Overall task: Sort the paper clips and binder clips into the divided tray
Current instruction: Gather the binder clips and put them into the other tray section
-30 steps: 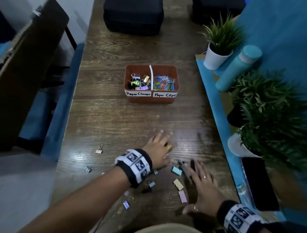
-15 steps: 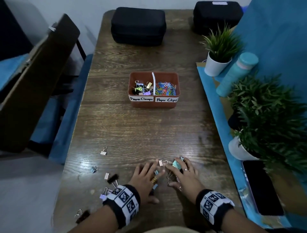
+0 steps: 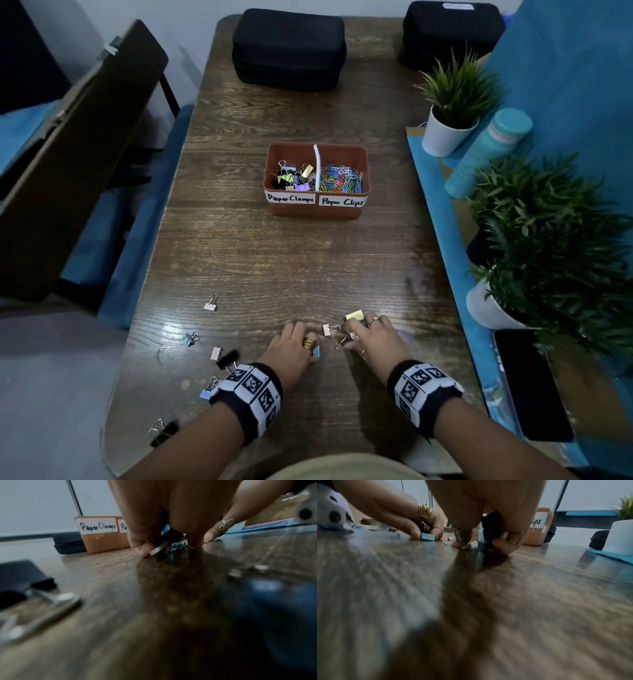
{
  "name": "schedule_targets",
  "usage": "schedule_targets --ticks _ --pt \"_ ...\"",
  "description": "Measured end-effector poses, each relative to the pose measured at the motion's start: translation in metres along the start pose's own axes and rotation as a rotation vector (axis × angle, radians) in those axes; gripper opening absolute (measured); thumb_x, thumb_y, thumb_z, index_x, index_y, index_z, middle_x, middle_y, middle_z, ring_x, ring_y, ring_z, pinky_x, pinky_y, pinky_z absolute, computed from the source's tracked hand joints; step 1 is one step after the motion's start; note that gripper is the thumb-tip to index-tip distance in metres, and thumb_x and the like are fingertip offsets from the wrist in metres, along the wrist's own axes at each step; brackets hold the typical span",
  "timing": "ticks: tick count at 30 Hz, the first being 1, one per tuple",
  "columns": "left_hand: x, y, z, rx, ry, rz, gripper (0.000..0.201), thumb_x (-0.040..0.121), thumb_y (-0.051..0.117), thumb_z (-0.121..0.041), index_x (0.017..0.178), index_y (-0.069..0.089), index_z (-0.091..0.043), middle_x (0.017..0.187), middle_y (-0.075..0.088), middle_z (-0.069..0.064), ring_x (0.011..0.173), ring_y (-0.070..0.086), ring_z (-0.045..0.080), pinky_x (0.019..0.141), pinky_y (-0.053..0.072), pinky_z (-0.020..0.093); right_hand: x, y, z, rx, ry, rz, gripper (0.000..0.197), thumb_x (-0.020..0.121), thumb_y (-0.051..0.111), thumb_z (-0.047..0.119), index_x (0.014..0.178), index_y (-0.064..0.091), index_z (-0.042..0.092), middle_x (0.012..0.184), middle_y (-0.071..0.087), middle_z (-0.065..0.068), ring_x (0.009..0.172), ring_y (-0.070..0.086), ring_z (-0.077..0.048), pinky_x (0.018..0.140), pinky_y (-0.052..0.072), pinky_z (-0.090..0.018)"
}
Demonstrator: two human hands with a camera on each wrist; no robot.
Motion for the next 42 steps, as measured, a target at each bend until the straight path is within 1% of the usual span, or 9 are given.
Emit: schedule_targets --ticks 6,13,17,22,29,32,35,38,42 --pt "0.007 -0.001 -0.002 -0.045 -0.074 -0.02 0.043 0.098 0.035 -0.036 0.133 0.033 -0.01 0.134 0.031 0.008 0.126 0.031 0.023 0.103 0.038 0.035 0.003 -0.013 0.016 -0.079 -0.083 0.032 0.032 0.09 0.044 0.02 0.122 0.042 0.019 0.106 0.058 -0.015 0.104 0.051 -0.032 0.083 0.048 -0.037" --pt "0.009 -0.014 0.004 -0.122 -0.069 -0.039 0.044 0.098 0.036 -0.038 0.13 0.039 -0.009 0.133 0.032 0.008 0.125 0.032 0.022 0.107 0.033 0.032 0.006 -0.026 0.037 -0.202 -0.093 0.073 0.035 0.086 0.045 0.015 0.12 0.041 0.02 0.105 0.06 -0.014 0.098 0.058 -0.033 0.077 0.048 -0.038" --pt "0.018 -0.072 0.025 -0.383 -0.134 -0.253 0.039 0.097 0.04 -0.032 0.129 0.043 -0.011 0.132 0.034 0.006 0.122 0.035 0.016 0.108 0.03 0.028 0.014 -0.028 0.035 -0.189 -0.071 0.117 0.039 0.084 0.051 0.017 0.121 0.04 0.023 0.103 0.062 -0.01 0.095 0.06 -0.029 0.077 0.05 -0.038" --pt "0.064 -0.185 0.055 -0.396 -0.207 -0.506 0.037 0.097 0.041 -0.032 0.122 0.049 -0.007 0.13 0.037 0.015 0.121 0.038 0.027 0.108 0.03 0.036 0.022 -0.028 0.022 -0.033 -0.052 0.036 0.036 0.081 0.055 0.021 0.115 0.044 0.025 0.099 0.062 -0.008 0.091 0.061 -0.029 0.07 0.05 -0.034" --pt "0.147 -0.249 0.088 -0.336 -0.341 -0.473 0.042 0.095 0.045 -0.036 0.124 0.048 -0.006 0.131 0.038 0.017 0.122 0.035 0.034 0.101 0.035 0.043 0.028 -0.086 -0.003 0.465 0.056 -0.207 0.029 0.071 0.067 0.018 0.083 0.044 0.031 0.058 0.049 0.013 0.056 0.047 -0.004 0.054 0.038 -0.025" --pt "0.154 -0.236 0.093 -0.204 -0.264 -0.358 0.053 0.09 0.048 -0.048 0.128 0.052 -0.011 0.139 0.034 0.012 0.128 0.03 0.031 0.103 0.032 0.044 0.044 -0.144 0.007 0.512 0.019 -0.382 0.03 0.069 0.068 0.018 0.082 0.044 0.029 0.069 0.059 0.008 0.062 0.051 -0.012 0.061 0.039 -0.025" --pt "0.132 -0.223 0.097 -0.275 -0.179 -0.483 0.047 0.09 0.048 -0.047 0.124 0.057 -0.015 0.151 0.023 0.005 0.137 0.019 0.028 0.107 0.024 0.044 0.074 -0.204 0.026 0.475 -0.043 -0.506 0.026 0.071 0.065 0.018 0.09 0.049 0.026 0.078 0.062 0.002 0.073 0.055 -0.02 0.067 0.043 -0.028" --pt "0.088 -0.209 0.114 -0.335 -0.246 -0.617 0.037 0.092 0.049 -0.039 0.114 0.063 -0.013 0.151 0.021 0.007 0.136 0.019 0.031 0.11 0.023 0.05 0.118 -0.245 0.055 0.352 -0.116 -0.507 0.028 0.075 0.065 0.017 0.101 0.054 0.021 0.087 0.063 -0.004 0.085 0.058 -0.026 0.072 0.045 -0.031" --pt "0.022 -0.168 0.134 -0.445 -0.388 -0.648 0.033 0.09 0.054 -0.029 0.121 0.057 -0.02 0.147 0.026 0.011 0.135 0.022 0.033 0.112 0.023 0.051 0.181 -0.258 0.085 0.164 -0.153 -0.409 0.034 0.083 0.058 0.014 0.117 0.054 0.02 0.112 0.061 -0.013 0.104 0.058 -0.029 0.084 0.047 -0.034"
Point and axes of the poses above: each hand's wrist, its own x-axis towards the middle knuckle, its own y-axis out of the palm, z = x × y, the point moved 6 cm from there along x, towards the middle knuckle
